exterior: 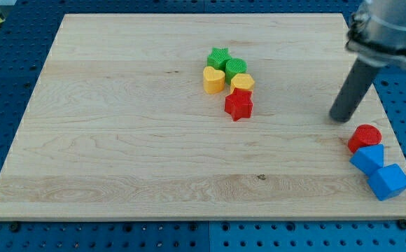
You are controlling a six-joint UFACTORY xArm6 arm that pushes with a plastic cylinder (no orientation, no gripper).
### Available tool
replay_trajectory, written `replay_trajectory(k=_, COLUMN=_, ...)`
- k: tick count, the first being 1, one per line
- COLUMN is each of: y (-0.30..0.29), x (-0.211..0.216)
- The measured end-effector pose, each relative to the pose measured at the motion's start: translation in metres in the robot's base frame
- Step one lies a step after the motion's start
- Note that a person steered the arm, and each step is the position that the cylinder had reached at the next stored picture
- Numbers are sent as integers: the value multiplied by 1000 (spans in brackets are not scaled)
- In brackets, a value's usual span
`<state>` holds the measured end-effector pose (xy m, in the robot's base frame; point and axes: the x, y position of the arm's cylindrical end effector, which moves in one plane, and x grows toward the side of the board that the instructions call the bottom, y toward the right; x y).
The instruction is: Separate the red circle and triangle from each other
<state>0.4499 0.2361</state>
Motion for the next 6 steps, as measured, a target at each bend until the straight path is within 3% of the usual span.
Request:
replay_trajectory(k=1, y=48, x=-14)
replay_trajectory(k=3, y=68, x=51)
replay_trajectory(k=4, y=62, x=81)
replay_trajectory(k=6, y=-23, x=78)
